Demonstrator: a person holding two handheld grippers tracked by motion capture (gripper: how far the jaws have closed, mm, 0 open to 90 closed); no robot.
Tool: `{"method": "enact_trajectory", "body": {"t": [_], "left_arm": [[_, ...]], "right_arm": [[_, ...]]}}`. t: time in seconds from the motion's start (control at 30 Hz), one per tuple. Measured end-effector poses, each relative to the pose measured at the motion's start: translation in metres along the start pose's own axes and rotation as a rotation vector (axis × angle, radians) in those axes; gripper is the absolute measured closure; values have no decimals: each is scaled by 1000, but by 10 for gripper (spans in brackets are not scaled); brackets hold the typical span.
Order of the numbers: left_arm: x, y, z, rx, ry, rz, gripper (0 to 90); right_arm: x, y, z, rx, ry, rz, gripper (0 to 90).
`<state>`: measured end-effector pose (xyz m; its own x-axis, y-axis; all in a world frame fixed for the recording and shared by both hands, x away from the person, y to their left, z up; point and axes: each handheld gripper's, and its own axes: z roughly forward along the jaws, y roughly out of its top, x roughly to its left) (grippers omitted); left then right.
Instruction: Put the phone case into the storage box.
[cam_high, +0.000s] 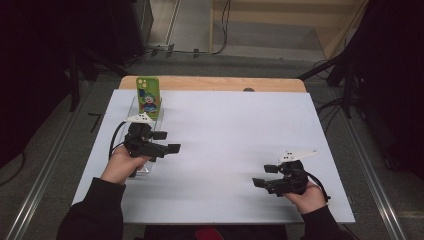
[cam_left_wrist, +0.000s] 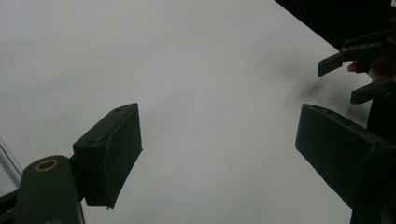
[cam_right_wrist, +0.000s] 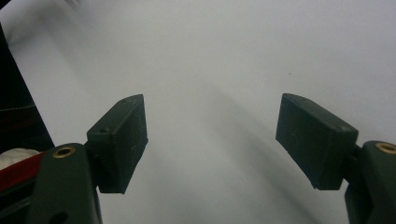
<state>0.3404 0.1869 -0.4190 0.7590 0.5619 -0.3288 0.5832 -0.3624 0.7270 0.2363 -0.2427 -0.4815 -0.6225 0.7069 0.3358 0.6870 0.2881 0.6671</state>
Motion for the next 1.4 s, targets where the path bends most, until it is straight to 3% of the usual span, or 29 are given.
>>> {"method": "enact_trajectory", "body": {"t": [0.43, 0.83, 1.07, 1.4], "left_arm": [[-8, -19, -2, -2, -3, 6, 169], [-15, -34, -3, -31, 0, 58, 170], [-18, -42, -2, -19, -6, 55, 191], [-24, -55, -2, -18, -6, 93, 191]], "right_arm": [[0, 0, -1, 0, 0, 4, 235], [-1, 0, 0, 6, 11, 9, 236], [0, 0, 0, 9, 16, 9, 237], [-1, 0, 0, 10, 17, 12, 238]]}}
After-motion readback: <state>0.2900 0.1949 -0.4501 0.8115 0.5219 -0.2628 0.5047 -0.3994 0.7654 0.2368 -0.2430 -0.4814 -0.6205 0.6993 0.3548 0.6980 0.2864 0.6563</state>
